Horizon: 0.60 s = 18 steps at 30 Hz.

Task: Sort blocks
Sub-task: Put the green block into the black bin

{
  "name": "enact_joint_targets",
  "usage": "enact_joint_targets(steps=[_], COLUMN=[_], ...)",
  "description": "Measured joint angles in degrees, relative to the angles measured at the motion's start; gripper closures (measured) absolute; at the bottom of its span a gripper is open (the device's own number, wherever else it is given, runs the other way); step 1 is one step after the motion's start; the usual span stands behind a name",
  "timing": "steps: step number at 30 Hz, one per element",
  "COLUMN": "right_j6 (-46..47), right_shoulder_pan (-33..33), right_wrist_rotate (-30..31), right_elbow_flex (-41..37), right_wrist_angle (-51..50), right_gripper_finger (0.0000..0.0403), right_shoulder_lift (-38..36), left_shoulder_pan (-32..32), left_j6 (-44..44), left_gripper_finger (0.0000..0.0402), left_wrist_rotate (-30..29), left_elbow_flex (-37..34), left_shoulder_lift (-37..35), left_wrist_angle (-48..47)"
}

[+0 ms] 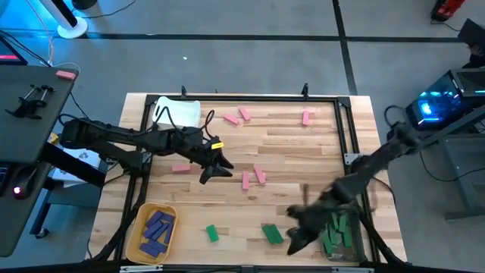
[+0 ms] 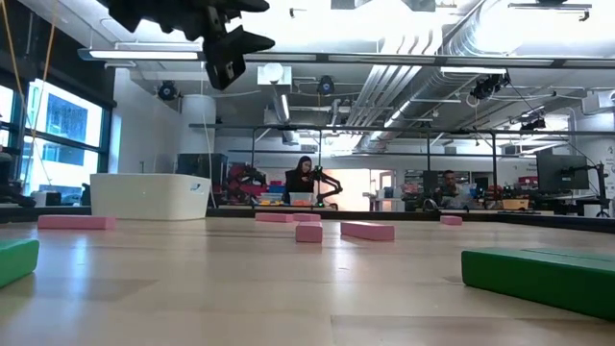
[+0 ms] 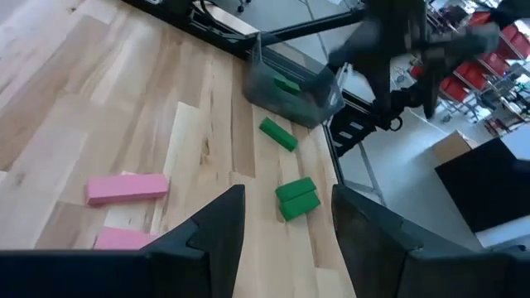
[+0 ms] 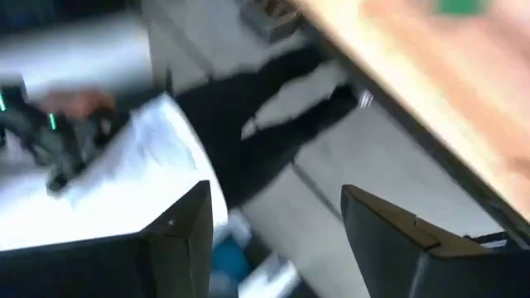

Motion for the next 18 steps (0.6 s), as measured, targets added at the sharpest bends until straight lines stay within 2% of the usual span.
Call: enact_joint_targets(steps=[2, 5, 10, 14, 18], right_j6=[-2.79, -0.05, 6.87, 14.99, 16.33], right_shoulder_pan=[-2.29, -4.49, -5.15, -3.84, -3.3], right_wrist_rotate=[-6.99, -10.61, -8.73, -3.63, -1.23], right_elbow_flex=[0.01, 0.0, -0.02, -0.07, -0.07], right_wrist_angle=[3.99, 1.25, -10.3, -20.16, -22.77], right_gripper_finger=[0.0202, 0.0202, 0.0202, 0.0202, 0.0202], right_shoulder_lift=[4.17, 8.45, 11.31, 11.31, 11.31], left_shoulder_pan=[-0.4, -0.69, -0.69, -0.69, -0.69], left_j6=[0.02, 0.14, 0.06, 0.8, 2.45], left_gripper_finger=[0.0234, 0.0234, 0.0234, 0.0234, 0.0234], left_wrist_rotate=[-0.01, 0.0, -0.02, -0.04, -0.02], left_elbow_flex=[0.0, 0.0, 0.0, 0.0, 0.0], left_shoulder_lift=[0.0, 0.0, 0.0, 0.0, 0.0], left_wrist_angle=[-0.02, -0.04, -0.13, -0.26, -0.95])
